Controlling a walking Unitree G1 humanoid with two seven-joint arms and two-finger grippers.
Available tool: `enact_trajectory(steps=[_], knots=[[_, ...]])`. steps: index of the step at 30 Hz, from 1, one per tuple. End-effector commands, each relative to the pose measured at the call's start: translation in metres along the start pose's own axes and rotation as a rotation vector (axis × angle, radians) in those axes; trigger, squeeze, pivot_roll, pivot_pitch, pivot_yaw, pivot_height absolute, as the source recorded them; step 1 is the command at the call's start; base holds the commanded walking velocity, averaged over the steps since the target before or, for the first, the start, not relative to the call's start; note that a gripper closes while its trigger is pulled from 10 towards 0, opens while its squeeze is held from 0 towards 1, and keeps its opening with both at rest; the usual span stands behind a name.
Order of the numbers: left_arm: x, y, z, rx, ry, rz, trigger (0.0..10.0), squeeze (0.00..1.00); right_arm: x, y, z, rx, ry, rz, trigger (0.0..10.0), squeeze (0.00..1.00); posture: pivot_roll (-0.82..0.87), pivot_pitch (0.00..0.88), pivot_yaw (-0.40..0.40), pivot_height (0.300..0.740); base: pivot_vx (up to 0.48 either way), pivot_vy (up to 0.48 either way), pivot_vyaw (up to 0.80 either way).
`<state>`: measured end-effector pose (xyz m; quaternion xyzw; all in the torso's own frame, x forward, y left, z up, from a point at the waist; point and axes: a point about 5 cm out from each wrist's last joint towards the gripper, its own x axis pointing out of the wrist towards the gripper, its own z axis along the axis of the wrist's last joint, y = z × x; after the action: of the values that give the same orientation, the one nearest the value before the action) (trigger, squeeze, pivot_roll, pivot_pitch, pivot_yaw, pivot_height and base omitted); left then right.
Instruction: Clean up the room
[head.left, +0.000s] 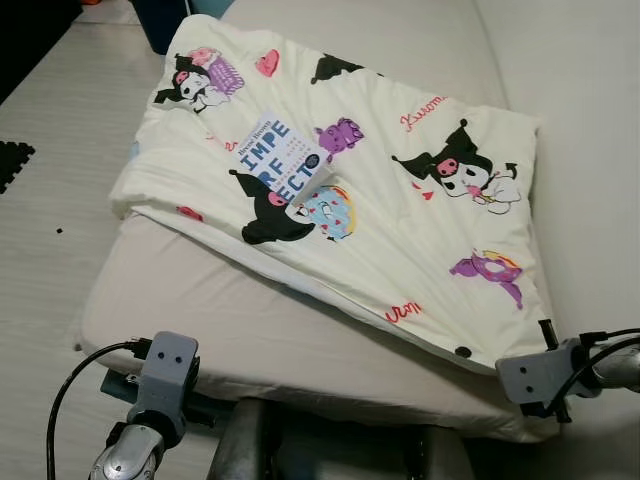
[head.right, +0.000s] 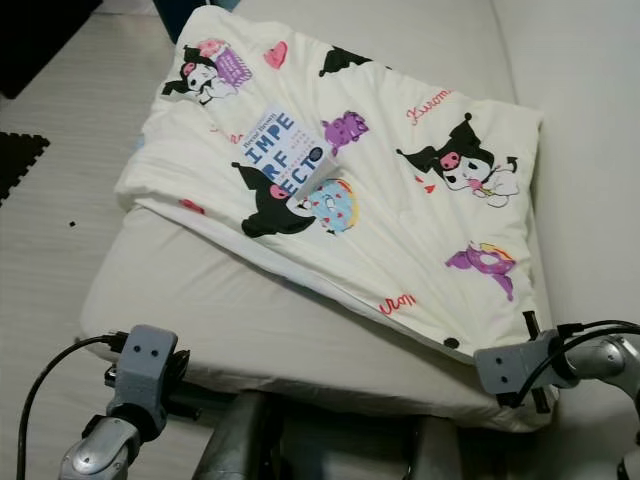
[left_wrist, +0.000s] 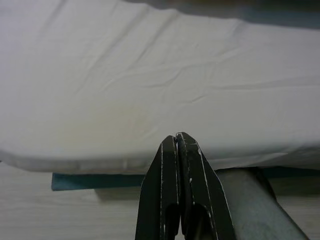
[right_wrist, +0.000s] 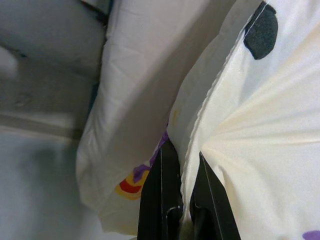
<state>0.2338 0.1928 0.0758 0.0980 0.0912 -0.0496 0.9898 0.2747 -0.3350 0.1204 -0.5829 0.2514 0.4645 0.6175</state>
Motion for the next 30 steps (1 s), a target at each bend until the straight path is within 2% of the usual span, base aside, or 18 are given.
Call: enact_trajectory(steps=[1, 5, 6, 7, 8, 9, 10, 13, 20, 21, 22, 23, 25, 27, 28, 29, 30], knots=[[-0.004, -0.003, -0.007, -0.008, 0.035, -0.018, 10.0, 0.0, -0.016, 0.059, -0.034, 0.152, 0.156, 0.304, 0.0, 0.0, 0.1, 0.318, 0.011, 0.6, 0.0, 0.0, 0.0], [-0.004, -0.004, -0.006, -0.009, 0.034, -0.022, 10.0, 0.0, -0.013, 0.054, -0.031, 0.143, 0.135, 0.255, 0.0, 0.0, 0.1, 0.319, 0.014, 0.6, 0.0, 0.0, 0.0], [-0.004, -0.003, -0.006, -0.009, 0.033, -0.022, 10.0, 0.0, -0.009, 0.044, -0.027, 0.148, 0.114, 0.163, 9.7, 0.0, 0.1, 0.317, 0.016, 0.6, 0.0, 0.0, 0.0], [-0.004, -0.003, -0.006, -0.009, 0.033, -0.021, 10.0, 0.0, -0.006, 0.036, -0.023, 0.166, 0.084, 0.106, 10.0, 0.52, 0.1, 0.317, 0.016, 0.6, 0.0, 0.0, 0.0], [-0.004, -0.003, -0.006, -0.009, 0.033, -0.021, 10.0, 0.0, -0.006, 0.036, -0.023, 0.166, 0.084, 0.106, 10.0, 0.52, 0.1, 0.317, 0.016, 0.6, 0.0, 0.0, 0.0], [-0.003, -0.003, -0.005, -0.009, 0.032, -0.021, 10.0, 0.0, -0.003, 0.026, -0.019, 0.187, 0.055, 0.04, 10.0, 1.0, 0.1, 0.317, 0.018, 0.6, 0.0, 0.0, 0.0], [-0.003, -0.003, -0.005, -0.009, 0.031, -0.021, 10.0, 0.0, 0.0, 0.019, -0.014, 0.191, 0.03, 0.004, 10.0, 1.0, 0.1, 0.316, 0.016, 0.6, 0.0, 0.0, 0.0], [-0.002, -0.002, -0.004, -0.011, 0.028, -0.018, 10.0, 0.0, 0.003, 0.013, -0.008, 0.195, -0.012, 0.002, 10.0, 1.0, 0.1, 0.315, 0.015, 0.6, 0.0, 0.0, 0.0], [-0.001, -0.002, -0.003, -0.017, 0.023, -0.015, 10.0, 0.0, 0.001, 0.009, -0.006, 0.201, -0.028, 0.05, 10.0, 1.0, 0.1, 0.304, 0.014, 0.6, 0.0, 0.0, 0.0], [-0.001, -0.001, -0.003, -0.022, 0.02, -0.014, 10.0, 0.0, 0.0, -0.005, 0.0, 0.263, -0.093, -0.029, 10.0, 0.0, 0.1, 0.301, 0.013, 0.6, 0.0, 0.0, 0.0], [-0.001, -0.001, -0.004, -0.025, 0.019, -0.014, 10.0, 0.0, 0.0, -0.015, 0.004, 0.311, -0.147, -0.086, 10.0, 0.0, 0.1, 0.301, 0.013, 0.6, 0.0, 0.0, 0.0], [-0.001, -0.001, -0.004, -0.025, 0.019, -0.014, 10.0, 0.0, 0.0, -0.015, 0.004, 0.311, -0.147, -0.086, 10.0, 0.0, 0.1, 0.301, 0.013, 0.6, 0.0, 0.0, 0.0], [0.001, 0.0, -0.003, -0.055, 0.013, -0.003, 10.0, 0.0, -0.001, -0.055, 0.023, 0.45, -0.34, -0.346, 10.0, 0.0, 0.08, 0.282, 0.01, 0.6, 0.0, 0.0, 0.0], [0.005, 0.001, -0.003, -0.083, 0.014, 0.013, 10.0, 0.0, 0.001, -0.083, 0.039, 0.555, -0.479, -0.539, 10.0, 0.0, 0.07, 0.273, 0.009, 0.6, 0.0, 0.0, 0.0], [0.006, 0.002, -0.003, -0.093, 0.015, 0.02, 10.0, 0.0, 0.003, -0.091, 0.045, 0.587, -0.521, -0.605, 10.0, 0.0, 0.07, 0.273, 0.009, 0.6, 0.0, 0.0, 0.0], [0.006, 0.002, -0.003, -0.093, 0.015, 0.02, 10.0, 0.0, 0.003, -0.091, 0.045, 0.587, -0.521, -0.605, 10.0, 0.0, 0.07, 0.273, 0.009, 0.6, 0.0, 0.0, 0.0], [0.008, 0.002, -0.003, -0.102, 0.02, 0.025, 10.0, 0.0, 0.008, -0.105, 0.055, 0.692, -0.581, -0.695, 10.0, 0.0, 0.07, 0.26, 0.009, 0.6, 0.0, 0.0, 0.0]])
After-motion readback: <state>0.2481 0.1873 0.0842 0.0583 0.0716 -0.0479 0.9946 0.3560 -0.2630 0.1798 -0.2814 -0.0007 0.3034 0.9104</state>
